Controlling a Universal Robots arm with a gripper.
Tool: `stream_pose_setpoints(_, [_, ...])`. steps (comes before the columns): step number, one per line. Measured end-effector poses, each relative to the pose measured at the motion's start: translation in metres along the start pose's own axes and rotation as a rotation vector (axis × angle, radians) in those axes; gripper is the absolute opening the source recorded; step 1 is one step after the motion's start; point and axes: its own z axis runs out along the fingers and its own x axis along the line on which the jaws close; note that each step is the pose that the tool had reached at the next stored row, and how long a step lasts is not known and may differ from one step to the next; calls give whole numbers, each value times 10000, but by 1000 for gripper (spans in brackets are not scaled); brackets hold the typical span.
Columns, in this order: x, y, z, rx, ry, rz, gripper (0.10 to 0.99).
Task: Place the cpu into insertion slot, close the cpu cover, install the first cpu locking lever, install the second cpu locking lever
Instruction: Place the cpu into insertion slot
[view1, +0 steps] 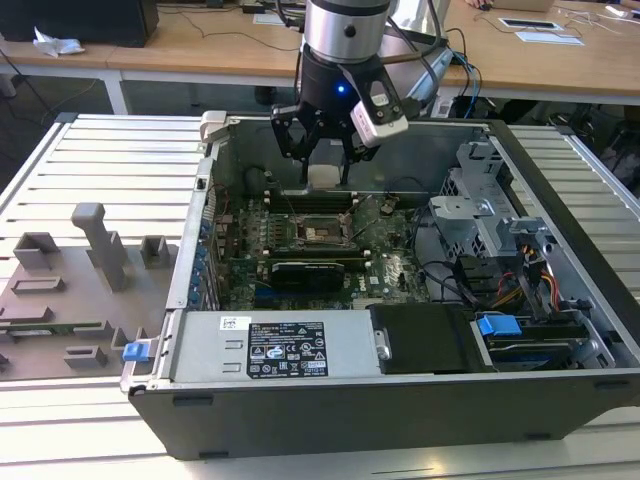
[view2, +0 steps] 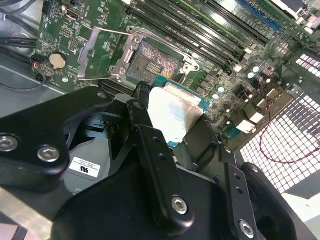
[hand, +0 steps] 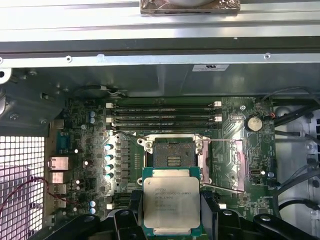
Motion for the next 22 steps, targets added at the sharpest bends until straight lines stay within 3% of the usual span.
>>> stream_pose_setpoints(22, [-2, -8, 93, 0, 0, 0, 541])
